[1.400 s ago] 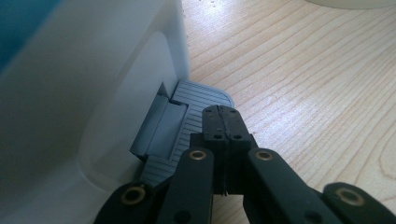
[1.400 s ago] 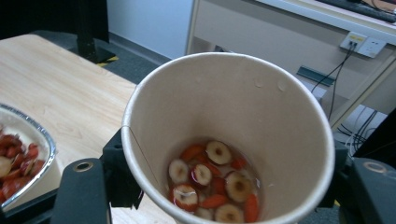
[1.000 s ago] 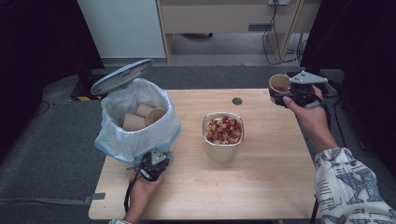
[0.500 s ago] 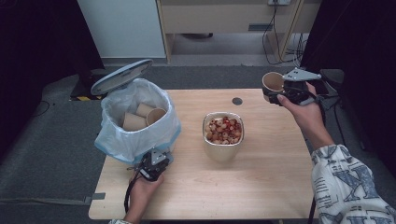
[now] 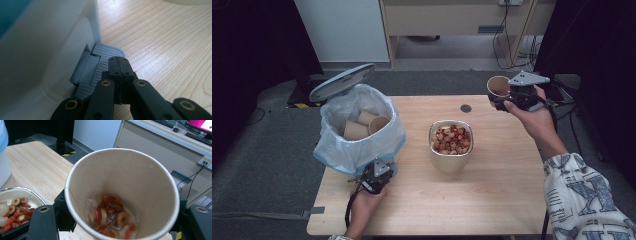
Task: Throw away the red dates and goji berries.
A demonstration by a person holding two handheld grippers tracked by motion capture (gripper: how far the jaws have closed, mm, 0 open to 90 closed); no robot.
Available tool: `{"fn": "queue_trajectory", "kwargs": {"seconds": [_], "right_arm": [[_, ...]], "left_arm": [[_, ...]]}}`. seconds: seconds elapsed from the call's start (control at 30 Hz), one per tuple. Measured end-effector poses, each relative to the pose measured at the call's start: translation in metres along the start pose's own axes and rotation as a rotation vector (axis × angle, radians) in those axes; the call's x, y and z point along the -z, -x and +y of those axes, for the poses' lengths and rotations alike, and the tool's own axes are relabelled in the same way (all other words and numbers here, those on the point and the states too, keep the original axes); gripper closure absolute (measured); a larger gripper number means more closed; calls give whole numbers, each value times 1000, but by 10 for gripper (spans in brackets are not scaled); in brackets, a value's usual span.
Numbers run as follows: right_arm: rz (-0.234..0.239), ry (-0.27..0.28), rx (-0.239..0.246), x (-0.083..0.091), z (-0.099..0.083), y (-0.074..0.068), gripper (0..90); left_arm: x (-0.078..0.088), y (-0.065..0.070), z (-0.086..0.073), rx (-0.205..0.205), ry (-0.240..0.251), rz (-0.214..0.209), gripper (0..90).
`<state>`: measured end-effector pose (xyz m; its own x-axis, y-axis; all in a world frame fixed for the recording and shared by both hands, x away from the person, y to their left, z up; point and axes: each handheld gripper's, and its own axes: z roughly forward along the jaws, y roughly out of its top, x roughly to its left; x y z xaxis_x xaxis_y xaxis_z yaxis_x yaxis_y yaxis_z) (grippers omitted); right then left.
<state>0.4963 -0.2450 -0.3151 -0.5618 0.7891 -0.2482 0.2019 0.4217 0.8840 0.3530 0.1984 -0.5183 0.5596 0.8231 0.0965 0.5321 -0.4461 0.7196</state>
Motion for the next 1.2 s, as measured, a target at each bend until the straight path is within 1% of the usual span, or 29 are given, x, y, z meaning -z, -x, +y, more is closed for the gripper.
{"fn": "queue_trajectory", "kwargs": {"seconds": [0.03, 0.13, 0.23, 0.3, 0.33, 0.4, 0.5, 0.6, 0.63, 0.67, 0.73, 0.77, 0.83, 0.87, 1.0, 1.07, 1.13, 1.2], "right_arm": [[-10, 1, -9, 0, 1, 1, 303], [-4, 10, -15, -1, 3, -1, 303], [20, 7, 16, -3, 6, -8, 303], [16, 7, 13, -3, 6, -7, 303], [6, 9, 3, -3, 6, -5, 303], [7, 9, 5, -3, 7, -5, 303], [13, 7, 23, -4, 7, -7, 303], [16, 12, 58, -3, 9, -11, 303], [13, 13, 79, -2, 9, -13, 303], [13, 13, 79, -2, 9, -13, 303], [14, 10, 124, -1, 10, -16, 303], [13, 10, 139, -1, 11, -17, 303], [-3, 7, 178, 0, 12, -17, 303], [-3, 7, 178, 0, 12, -17, 303], [-14, 9, 202, 0, 13, -18, 304], [-7, 8, 225, -2, 14, -22, 304], [-2, 0, 259, -4, 13, -25, 304], [-7, -3, 260, -4, 13, -25, 304]], "left_arm": [[0, 0, 0, 0, 0, 0, 898], [0, 0, 0, 0, 0, -1, 898], [0, 0, 0, -1, 0, 0, 898], [0, 0, 0, 0, 0, 0, 898], [0, 0, 0, 0, 0, 0, 898], [0, 0, 0, 0, 0, -1, 898], [0, 0, 0, 0, 0, -1, 898], [0, 0, 0, 0, 0, -2, 899], [0, 0, 0, 0, 0, -1, 898], [0, 0, 0, -1, 0, -1, 898], [0, 0, 0, 0, 0, -1, 898], [0, 0, 0, 0, 0, -1, 899], [0, 0, 0, 0, 0, -2, 898], [0, 0, 0, 0, 0, -2, 898], [0, 0, 0, 0, 0, -2, 899], [0, 0, 0, 0, 0, -2, 899], [0, 0, 0, 0, 0, -1, 898], [0, 0, 0, 0, 0, -2, 898]]}}
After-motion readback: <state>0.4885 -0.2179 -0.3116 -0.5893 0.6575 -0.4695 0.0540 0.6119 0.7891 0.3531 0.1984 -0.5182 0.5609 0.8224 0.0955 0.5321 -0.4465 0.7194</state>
